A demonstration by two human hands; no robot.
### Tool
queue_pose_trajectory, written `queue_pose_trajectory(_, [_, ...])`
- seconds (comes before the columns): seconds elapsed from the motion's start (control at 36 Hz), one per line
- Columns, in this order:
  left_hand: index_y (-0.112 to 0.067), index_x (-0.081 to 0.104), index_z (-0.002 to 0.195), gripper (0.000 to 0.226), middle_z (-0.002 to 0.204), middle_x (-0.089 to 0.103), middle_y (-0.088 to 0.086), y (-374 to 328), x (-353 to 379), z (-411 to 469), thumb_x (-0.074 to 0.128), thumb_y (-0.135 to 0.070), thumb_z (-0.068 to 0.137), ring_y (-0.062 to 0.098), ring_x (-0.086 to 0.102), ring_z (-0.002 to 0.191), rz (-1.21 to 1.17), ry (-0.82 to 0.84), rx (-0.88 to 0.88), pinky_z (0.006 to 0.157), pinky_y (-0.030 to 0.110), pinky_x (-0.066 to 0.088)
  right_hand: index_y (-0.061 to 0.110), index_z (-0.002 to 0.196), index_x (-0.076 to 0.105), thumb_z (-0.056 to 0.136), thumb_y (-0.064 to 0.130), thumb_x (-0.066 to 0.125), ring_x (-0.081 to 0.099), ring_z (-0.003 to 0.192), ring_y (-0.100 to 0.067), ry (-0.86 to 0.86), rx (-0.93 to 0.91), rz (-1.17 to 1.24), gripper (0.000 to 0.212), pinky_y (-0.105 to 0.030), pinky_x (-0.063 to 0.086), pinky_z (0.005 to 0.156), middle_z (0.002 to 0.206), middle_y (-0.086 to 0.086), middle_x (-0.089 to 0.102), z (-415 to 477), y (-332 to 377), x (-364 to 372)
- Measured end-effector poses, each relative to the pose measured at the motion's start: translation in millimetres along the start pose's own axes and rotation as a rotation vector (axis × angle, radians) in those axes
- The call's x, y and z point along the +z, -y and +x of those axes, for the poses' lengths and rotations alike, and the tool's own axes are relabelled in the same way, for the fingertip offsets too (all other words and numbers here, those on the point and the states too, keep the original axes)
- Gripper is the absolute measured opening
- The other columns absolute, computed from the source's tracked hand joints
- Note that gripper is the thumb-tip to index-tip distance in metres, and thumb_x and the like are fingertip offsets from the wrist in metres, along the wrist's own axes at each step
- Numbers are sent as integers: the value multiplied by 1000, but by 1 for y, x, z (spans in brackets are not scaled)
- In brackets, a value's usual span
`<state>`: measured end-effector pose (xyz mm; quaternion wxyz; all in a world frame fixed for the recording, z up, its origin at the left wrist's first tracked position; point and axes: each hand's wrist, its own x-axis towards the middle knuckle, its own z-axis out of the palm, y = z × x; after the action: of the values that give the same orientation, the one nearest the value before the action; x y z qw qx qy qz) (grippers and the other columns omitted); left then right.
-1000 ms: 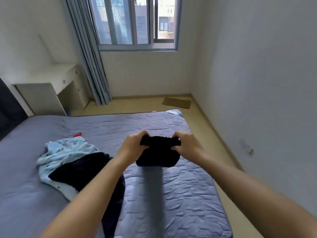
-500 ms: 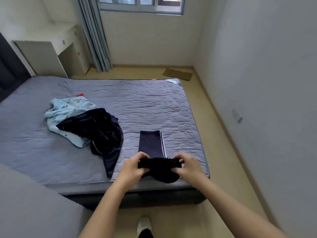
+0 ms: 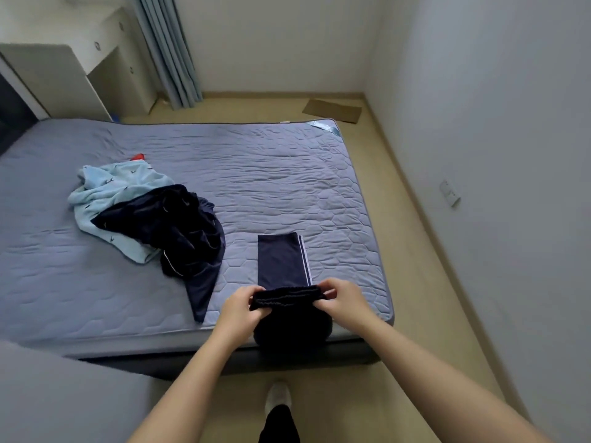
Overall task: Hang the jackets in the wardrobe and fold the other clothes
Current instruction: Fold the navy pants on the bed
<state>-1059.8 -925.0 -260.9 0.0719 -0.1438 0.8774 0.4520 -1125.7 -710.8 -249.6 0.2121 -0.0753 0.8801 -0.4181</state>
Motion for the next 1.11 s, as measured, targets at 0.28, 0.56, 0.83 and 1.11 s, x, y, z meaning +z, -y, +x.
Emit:
queue_pose_trajectory(0.28, [-10,51,133,48,132,52,9,-11,-9,246,66,-14,87,23,54,113,11,-41,-80,94,26,39,16,128,59,87,14,65,60,110,-20,-132,142,74,42,-29,46,94,120,-6,65,244,7,-10])
queue_pose_trajectory(0.56, [-6,50,129,47,130,55,14,138,74,250,64,-10,84,24,53,118,-22,226,-487,99,33,43,12,139,44,88,17,58,47,129,-21,250,500,-151,53,-26,37,103,140,-7,50,246,-129,67])
queue_pose_trajectory(0.83, [-10,54,120,38,115,62,7,263,169,200,67,-18,85,18,57,102,-9,348,-740,86,25,42,9,137,44,87,20,60,51,123,-23,312,722,-93,53,-26,39,97,135,-8,55,220,-251,147])
queue_pose_trajectory(1.11, [-6,35,138,75,138,45,12,319,243,205,75,-29,79,30,49,120,-203,-43,-812,102,37,41,10,131,44,85,18,64,54,104,-22,33,829,305,50,-35,47,90,121,-6,57,233,-329,213])
